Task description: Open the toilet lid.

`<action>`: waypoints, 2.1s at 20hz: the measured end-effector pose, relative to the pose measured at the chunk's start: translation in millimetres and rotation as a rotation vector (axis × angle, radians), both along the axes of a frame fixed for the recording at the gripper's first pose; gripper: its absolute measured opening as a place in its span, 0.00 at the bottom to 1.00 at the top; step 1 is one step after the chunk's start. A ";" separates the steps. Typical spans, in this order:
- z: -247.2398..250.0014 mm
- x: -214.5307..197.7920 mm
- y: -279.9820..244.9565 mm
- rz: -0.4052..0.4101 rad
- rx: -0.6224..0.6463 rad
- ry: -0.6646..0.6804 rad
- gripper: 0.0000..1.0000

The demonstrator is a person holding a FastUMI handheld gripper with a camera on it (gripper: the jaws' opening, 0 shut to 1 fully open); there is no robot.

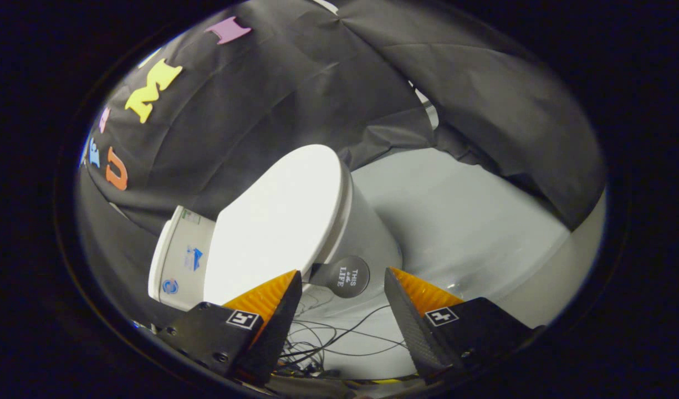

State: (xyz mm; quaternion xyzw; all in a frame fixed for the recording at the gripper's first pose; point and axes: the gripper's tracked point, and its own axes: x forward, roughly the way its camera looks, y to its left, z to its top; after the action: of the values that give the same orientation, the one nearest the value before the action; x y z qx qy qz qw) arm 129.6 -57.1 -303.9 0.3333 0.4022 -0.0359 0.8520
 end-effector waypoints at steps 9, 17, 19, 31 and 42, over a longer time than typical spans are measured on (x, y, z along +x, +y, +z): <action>-13.7 8.6 18.9 -0.022 0.293 -0.024 0.66; -20.4 12.7 16.5 -0.077 0.356 -0.021 0.43; -19.1 14.2 14.0 -0.095 0.356 -0.025 0.33; -4.4 18.1 11.3 -0.199 0.420 -0.022 0.08; 42.0 23.1 24.6 -0.148 0.343 -0.074 0.07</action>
State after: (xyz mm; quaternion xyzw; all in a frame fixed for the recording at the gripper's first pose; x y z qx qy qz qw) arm 152.7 -32.5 -261.9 0.5033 0.3452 -0.0169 0.7920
